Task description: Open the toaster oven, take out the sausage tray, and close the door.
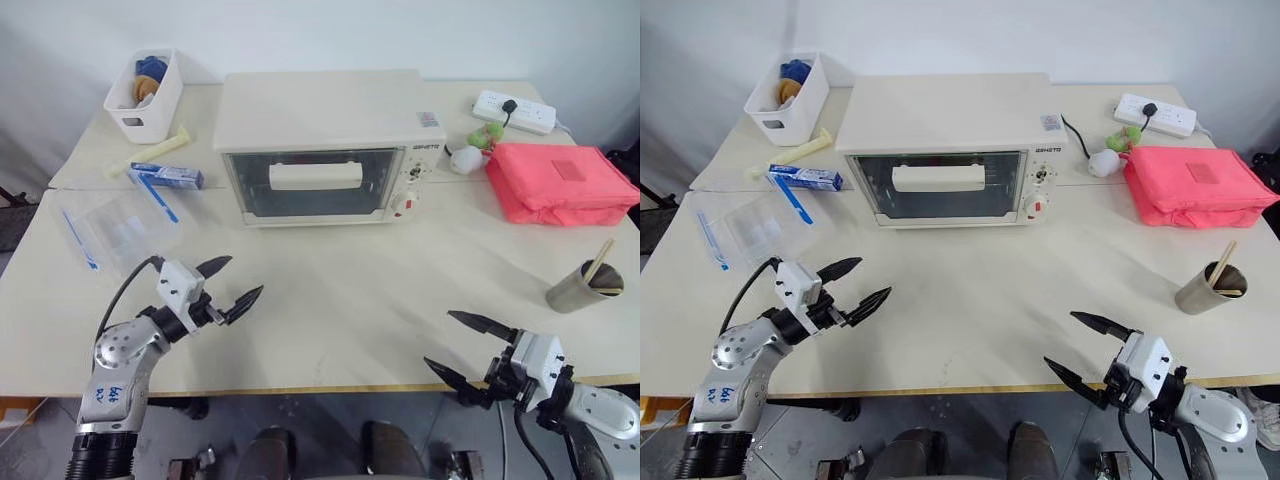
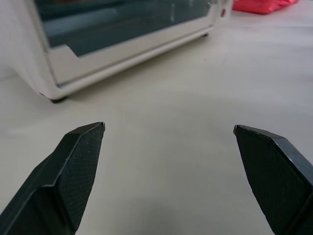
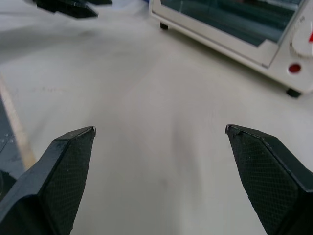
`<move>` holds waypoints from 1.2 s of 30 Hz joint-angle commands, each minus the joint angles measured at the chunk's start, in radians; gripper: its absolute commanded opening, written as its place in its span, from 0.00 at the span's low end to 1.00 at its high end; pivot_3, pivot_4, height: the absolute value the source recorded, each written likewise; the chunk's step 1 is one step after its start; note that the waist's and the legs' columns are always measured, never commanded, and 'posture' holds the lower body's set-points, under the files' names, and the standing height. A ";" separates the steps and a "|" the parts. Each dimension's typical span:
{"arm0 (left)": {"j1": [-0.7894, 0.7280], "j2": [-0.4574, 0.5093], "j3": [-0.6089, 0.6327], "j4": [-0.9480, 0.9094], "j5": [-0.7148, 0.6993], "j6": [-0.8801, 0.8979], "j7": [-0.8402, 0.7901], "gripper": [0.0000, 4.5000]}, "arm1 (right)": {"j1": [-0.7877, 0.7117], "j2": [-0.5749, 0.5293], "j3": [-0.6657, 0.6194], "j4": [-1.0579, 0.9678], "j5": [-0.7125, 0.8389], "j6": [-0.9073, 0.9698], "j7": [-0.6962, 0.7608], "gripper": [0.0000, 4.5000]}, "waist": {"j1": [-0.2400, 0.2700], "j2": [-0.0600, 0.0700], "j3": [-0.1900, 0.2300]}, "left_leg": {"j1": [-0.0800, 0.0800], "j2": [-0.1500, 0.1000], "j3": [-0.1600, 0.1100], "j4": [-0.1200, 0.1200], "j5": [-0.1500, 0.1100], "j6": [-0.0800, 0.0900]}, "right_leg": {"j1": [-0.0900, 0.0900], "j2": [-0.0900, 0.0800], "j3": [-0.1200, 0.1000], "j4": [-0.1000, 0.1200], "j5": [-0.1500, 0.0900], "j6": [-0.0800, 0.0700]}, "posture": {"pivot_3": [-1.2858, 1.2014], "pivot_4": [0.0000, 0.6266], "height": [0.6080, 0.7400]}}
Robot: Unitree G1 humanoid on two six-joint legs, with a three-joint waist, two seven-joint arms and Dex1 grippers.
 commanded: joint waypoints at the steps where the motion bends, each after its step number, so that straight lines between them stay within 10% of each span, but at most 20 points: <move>1: 0.027 0.025 0.029 -0.029 -0.035 0.011 -0.019 1.00 | -0.036 0.003 0.006 -0.015 0.036 0.032 -0.017 0.99 | 0.001 0.000 0.000 | 0.000 0.000 0.000 0.000 0.000 0.000 | 0.000 0.000 0.000 0.000 0.000 0.000 | 0.52 0.24 1.00; 7: 0.096 0.101 0.180 -0.142 -0.356 0.233 -0.132 1.00 | -0.328 0.044 0.098 -0.049 0.130 0.329 -0.161 0.99 | -0.008 0.000 0.001 | 0.000 0.010 -0.001 0.002 -0.001 -0.001 | -0.001 0.000 -0.003 0.000 0.002 -0.004 | 0.52 0.24 1.00; 19: 0.188 0.188 0.343 -0.206 -0.510 0.367 -0.145 1.00 | -0.898 0.194 0.208 0.167 0.108 0.601 -0.307 0.99 | -0.009 0.001 0.001 | -0.002 0.010 0.000 0.003 -0.005 0.000 | -0.003 0.001 -0.007 0.000 0.002 -0.004 | 0.52 0.24 1.00; 36: 0.186 0.166 0.379 -0.204 -0.530 0.370 -0.079 1.00 | -0.905 0.172 0.264 0.207 0.083 0.467 -0.001 0.99 | -0.031 0.001 0.001 | -0.001 0.010 0.003 0.003 -0.007 -0.001 | -0.007 0.002 -0.009 0.003 0.002 -0.004 | 0.52 0.24 1.00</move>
